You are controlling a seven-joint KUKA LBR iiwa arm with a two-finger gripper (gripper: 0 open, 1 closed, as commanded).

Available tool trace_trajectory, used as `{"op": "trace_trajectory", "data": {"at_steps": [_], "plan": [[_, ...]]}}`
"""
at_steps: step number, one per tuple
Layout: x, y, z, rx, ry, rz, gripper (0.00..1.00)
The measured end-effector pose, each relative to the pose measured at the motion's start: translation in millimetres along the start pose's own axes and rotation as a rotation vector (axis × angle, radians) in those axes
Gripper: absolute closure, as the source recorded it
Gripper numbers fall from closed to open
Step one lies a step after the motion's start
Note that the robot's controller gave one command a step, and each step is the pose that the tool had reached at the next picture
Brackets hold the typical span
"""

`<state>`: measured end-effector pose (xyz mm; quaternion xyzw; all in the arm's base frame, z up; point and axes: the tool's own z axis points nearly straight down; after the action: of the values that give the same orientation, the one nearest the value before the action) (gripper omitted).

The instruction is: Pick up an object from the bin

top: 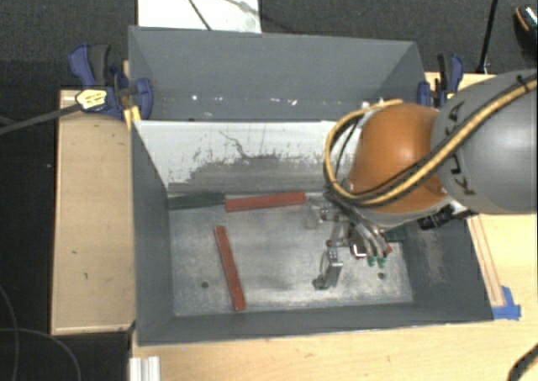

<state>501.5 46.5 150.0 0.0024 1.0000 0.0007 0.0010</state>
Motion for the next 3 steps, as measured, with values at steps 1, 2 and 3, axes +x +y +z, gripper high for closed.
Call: {"op": "trace_trajectory", "data": {"at_steps": [1,2,3], "plan": [[13.0,-97,48,0.005,0.005,-0.069,0.0],[-63.3,-31,42,-0.002,-0.006,0.059,0.0],[-92.0,51,81,-0.003,-0.003,-0.041,0.0]]}}
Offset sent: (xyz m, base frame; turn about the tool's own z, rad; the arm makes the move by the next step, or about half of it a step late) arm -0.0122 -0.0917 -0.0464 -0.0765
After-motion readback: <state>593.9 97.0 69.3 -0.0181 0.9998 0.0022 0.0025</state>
